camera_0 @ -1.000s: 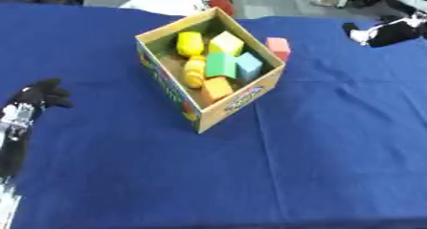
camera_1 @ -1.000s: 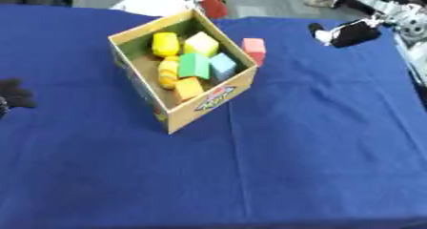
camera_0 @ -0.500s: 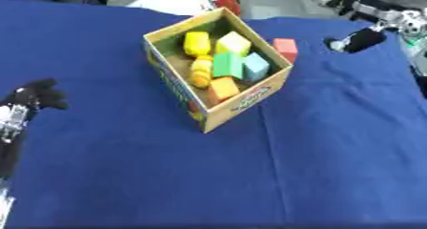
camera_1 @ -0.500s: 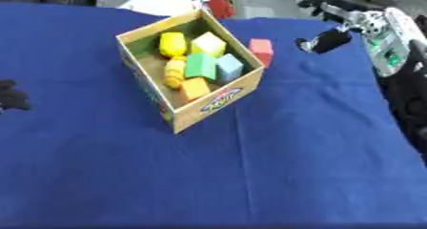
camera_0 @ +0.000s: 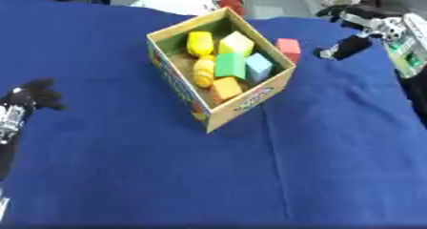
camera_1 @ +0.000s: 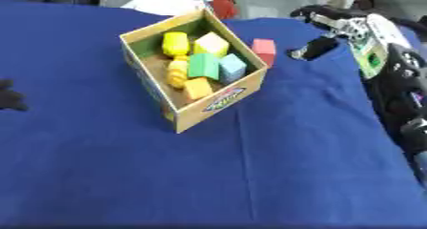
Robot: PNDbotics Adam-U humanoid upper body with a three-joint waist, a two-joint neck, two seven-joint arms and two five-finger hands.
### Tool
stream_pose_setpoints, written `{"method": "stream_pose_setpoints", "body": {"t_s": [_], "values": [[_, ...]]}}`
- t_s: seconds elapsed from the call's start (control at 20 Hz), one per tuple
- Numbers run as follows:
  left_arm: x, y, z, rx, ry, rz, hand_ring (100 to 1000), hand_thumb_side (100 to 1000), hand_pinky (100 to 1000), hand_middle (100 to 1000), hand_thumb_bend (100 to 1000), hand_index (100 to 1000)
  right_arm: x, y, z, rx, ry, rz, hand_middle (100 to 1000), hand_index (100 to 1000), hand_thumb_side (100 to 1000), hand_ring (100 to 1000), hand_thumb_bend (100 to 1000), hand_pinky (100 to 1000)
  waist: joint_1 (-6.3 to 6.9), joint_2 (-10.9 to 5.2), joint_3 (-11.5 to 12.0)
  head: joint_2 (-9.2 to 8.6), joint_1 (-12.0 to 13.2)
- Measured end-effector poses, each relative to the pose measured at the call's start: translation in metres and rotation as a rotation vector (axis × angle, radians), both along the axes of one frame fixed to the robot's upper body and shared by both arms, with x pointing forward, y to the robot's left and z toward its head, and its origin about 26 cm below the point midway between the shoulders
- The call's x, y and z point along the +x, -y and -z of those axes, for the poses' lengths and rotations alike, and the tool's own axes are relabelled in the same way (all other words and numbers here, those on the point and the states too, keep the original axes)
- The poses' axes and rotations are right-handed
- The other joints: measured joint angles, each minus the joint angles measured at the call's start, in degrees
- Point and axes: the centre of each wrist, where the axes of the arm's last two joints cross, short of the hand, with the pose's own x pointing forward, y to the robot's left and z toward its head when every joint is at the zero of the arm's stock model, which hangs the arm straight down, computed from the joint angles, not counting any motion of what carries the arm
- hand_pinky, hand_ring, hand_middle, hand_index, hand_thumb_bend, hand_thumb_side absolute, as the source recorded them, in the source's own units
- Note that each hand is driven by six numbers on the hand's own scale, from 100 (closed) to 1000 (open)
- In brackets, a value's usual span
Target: Pick up objects on the table and place them in the box.
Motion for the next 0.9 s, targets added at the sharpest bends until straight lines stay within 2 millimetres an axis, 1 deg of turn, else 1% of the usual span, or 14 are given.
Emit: {"method": "stream_pose_setpoints", "body": {"t_s": [0.5, 0.9], "values": [[0.002, 0.001, -0.003, 0.004, 0.007, 0.01, 610, 958, 816, 619, 100, 835, 0.002, -0.008, 0.005, -0.023, -0.012, -0.026, 992, 1000, 354, 940, 297, 864, 0.0, 0.04, 1.0, -0.06, -0.5], [0.003, 0.003, -0.005, 0.009, 0.012, 0.023, 609, 954, 816, 618, 100, 835, 0.005, -0.016, 0.016, -0.017, -0.043, -0.037, 984, 1000, 361, 937, 286, 861, 0.0, 0.47, 2.0, -0.31, -1.0]]}}
